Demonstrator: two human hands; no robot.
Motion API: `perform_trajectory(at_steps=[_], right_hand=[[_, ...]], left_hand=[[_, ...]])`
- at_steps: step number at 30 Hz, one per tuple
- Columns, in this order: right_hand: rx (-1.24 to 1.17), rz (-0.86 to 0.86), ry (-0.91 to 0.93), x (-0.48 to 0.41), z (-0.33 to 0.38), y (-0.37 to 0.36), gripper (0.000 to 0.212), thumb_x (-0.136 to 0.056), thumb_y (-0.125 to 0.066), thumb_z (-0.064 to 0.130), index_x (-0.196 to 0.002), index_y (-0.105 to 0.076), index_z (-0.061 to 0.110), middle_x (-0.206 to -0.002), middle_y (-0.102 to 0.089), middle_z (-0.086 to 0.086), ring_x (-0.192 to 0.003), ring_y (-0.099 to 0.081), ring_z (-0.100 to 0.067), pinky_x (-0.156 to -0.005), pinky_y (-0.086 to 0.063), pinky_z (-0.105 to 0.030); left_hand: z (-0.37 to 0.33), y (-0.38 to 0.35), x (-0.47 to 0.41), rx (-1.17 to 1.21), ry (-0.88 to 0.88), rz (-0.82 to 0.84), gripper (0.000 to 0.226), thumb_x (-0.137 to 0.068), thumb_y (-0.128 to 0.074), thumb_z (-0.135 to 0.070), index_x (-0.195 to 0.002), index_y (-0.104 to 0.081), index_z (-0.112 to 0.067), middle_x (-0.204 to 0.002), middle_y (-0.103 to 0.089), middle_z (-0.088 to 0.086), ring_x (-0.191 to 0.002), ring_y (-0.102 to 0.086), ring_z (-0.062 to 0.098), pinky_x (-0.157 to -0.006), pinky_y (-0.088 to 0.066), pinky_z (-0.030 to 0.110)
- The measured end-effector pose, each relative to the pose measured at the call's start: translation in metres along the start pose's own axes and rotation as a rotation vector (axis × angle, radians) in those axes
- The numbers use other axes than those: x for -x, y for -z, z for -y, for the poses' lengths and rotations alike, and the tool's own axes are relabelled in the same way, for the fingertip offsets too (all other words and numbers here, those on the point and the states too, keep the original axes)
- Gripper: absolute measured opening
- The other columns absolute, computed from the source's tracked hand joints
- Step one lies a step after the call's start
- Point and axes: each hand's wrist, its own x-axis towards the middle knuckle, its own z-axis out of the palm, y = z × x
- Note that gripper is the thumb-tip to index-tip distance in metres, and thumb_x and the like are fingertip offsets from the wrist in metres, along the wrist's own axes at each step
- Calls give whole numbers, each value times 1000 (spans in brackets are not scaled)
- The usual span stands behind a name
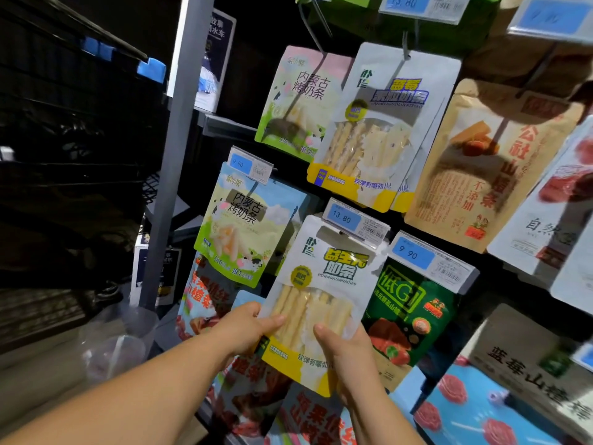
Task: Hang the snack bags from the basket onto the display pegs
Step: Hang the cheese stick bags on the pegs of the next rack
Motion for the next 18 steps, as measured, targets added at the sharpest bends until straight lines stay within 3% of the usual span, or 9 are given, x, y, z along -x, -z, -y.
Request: perform_trajectory(at_steps=[2, 6, 9, 11, 14, 18], right_hand=[[-13, -19, -4, -2, 2, 0, 45, -80, -77, 9, -120, -64, 22, -112, -75, -1, -106, -70, -23, -101, -50, -51], [-21, -57, -27, -8, 5, 1, 41, -84, -74, 3, -120, -64, 22, -110, -75, 1, -104, -71, -21, -97, -52, -46], [49, -116, -46, -14, 4, 0, 35, -86, -74, 6, -116, -65, 21, -107, -75, 1, -100, -71, -20, -92, -55, -40], [140, -149, -36, -17, 5, -3, 33, -85, -76, 12, -116, -65, 17, -106, -74, 1, -99, -70, -19, -86, -54, -35], [323, -159, -39, -20, 7, -6, 28, -84, -78, 22, -108, -64, 21, -99, -70, 7, -96, -67, -16, -77, -47, -27], [561, -150, -77, -25, 0, 0, 26, -85, -76, 31, -105, -61, 22, -99, -66, 6, -98, -65, -18, -77, -47, -28]], left_hand=[[0, -3, -4, 18, 2, 0, 123, -41, -65, -89, -137, -49, -12, -139, -55, 12, -126, -53, 33, -107, -41, 52], [-6, -9, -10, 56, -15, -30, 72, -78, -70, -59, -129, -56, -11, -130, -62, 9, -116, -59, 26, -103, -46, 42], [-6, -16, -20, 51, -19, -110, 59, -84, -70, -51, -129, -56, -15, -127, -63, 4, -112, -60, 22, -99, -47, 38], [-8, -19, -26, 31, -22, -181, 48, -85, -71, -46, -121, -58, -16, -117, -66, 3, -102, -63, 20, -92, -50, 36], [-13, -19, -29, -22, -16, -275, 49, -85, -72, -43, -120, -56, -13, -111, -64, 3, -98, -61, 22, -81, -44, 31], [-17, -23, -32, -31, 4, -283, 34, -89, -69, -39, -107, -53, -15, -104, -62, 4, -90, -57, 23, -78, -42, 30]])
